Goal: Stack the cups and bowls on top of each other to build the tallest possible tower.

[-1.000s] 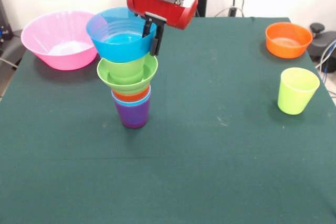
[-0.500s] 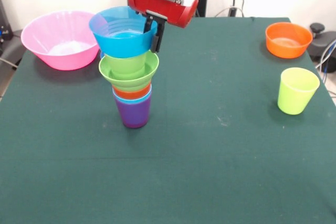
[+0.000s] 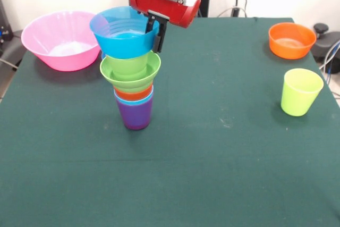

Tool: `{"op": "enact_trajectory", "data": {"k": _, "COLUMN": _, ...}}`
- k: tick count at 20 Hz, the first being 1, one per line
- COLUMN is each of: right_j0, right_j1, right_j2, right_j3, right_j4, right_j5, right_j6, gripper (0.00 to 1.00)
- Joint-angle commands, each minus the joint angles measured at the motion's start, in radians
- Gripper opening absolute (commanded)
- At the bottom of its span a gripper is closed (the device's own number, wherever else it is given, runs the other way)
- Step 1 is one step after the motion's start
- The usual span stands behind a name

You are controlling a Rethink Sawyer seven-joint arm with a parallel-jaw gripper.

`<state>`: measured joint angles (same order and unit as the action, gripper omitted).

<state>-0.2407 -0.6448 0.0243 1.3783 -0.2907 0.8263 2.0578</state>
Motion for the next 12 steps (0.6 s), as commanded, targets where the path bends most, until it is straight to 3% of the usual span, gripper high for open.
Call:
{"op": "enact_trajectory", "data": {"k": 1, "right_j0": 0.008, "right_j1": 0.058, "right_j2": 0.069, "right_j3": -0.004, "right_j4": -0.048, "right_j5": 0.076, "right_j6": -0.102, "gripper": 0.0}}
{"op": "enact_trajectory", "data": {"k": 12, "right_j0": 0.001, "right_j1": 0.097, "right_j2": 0.083, "right_j3": -0.066, "right_j4": -0.058, "right_j5": 0.091, "right_j6": -0.137, "gripper": 0.0}}
